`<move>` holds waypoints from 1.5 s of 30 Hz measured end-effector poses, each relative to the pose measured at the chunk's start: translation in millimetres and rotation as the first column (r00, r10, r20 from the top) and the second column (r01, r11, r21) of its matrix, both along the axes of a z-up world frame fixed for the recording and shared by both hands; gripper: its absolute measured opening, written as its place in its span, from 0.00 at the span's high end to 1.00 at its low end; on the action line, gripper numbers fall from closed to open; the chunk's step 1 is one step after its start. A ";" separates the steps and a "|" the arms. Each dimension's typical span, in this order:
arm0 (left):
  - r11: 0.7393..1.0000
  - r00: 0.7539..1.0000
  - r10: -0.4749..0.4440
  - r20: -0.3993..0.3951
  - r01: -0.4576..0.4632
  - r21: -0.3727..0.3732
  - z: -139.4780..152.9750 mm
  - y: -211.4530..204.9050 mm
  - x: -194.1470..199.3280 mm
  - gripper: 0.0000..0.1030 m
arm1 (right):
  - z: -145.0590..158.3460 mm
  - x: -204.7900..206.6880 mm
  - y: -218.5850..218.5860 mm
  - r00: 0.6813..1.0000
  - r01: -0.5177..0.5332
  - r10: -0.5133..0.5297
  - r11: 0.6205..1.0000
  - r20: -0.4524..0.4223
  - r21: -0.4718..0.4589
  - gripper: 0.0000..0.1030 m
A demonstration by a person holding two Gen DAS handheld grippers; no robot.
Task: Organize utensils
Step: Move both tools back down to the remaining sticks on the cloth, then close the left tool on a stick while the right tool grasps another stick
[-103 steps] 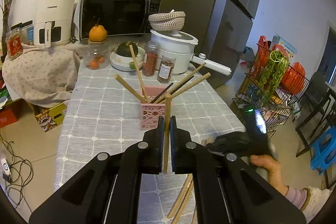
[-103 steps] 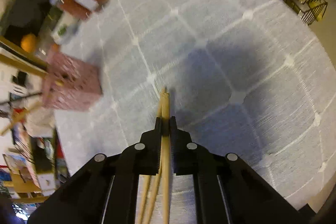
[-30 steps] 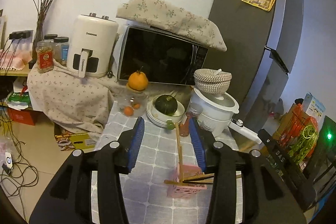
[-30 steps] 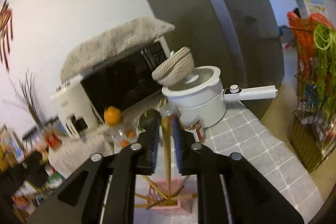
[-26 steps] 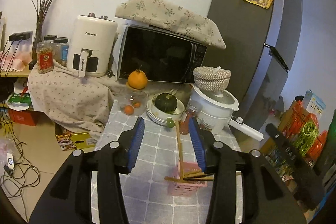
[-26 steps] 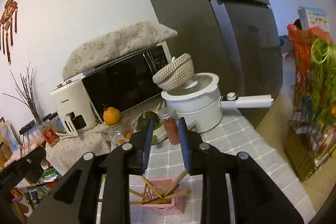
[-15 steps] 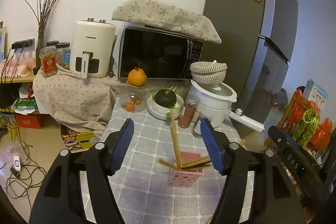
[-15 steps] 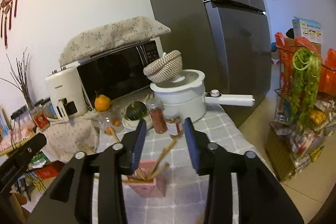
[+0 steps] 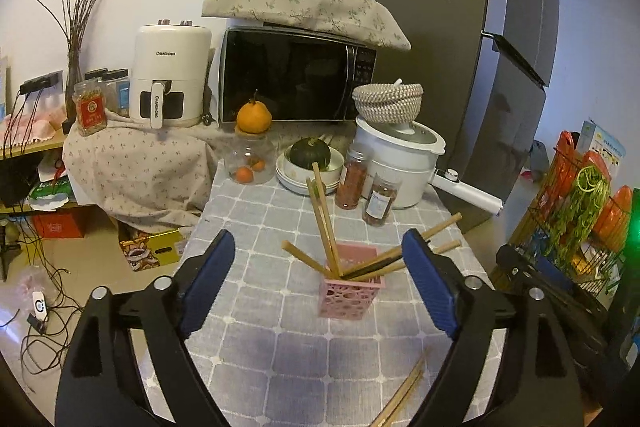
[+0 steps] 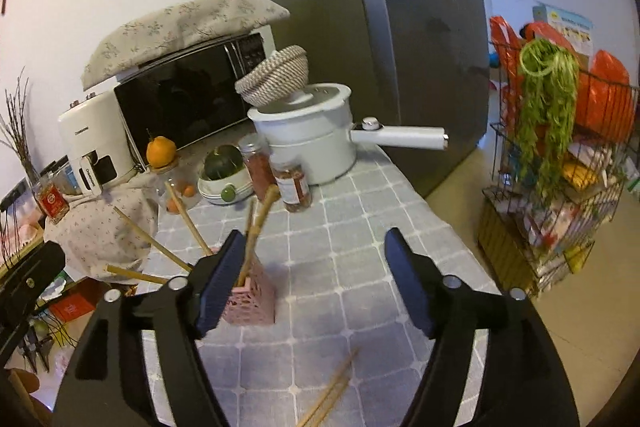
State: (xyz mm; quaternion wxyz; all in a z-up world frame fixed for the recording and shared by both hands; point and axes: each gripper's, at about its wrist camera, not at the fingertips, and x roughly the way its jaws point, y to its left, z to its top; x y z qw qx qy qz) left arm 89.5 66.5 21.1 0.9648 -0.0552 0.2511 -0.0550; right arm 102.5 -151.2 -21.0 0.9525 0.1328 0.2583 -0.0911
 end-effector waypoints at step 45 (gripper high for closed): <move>0.906 0.678 -0.233 -0.697 0.412 0.098 -209.2 -178.3 91.7 0.83 | -131.1 -77.7 -169.0 0.884 0.330 -0.117 0.843 -0.453 0.424 0.06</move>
